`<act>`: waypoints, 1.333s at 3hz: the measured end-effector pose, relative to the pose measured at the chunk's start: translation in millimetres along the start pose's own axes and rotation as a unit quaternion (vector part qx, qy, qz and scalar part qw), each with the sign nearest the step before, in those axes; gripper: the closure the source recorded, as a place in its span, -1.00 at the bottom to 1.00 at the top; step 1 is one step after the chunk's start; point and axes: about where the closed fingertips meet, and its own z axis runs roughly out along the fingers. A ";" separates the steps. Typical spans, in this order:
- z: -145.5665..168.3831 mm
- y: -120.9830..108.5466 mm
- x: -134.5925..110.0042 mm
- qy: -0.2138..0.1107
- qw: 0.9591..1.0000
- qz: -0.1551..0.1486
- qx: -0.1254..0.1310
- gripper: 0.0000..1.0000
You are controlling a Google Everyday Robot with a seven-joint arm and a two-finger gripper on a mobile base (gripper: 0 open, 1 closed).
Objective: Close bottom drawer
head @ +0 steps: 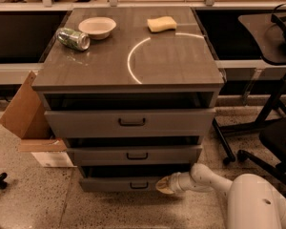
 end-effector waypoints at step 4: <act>9.8 -29.8 -8.7 -0.012 1.000 0.018 -0.011 1.00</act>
Offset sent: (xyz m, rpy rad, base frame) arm 0.0238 -0.0040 0.0123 0.0095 0.0116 -0.0478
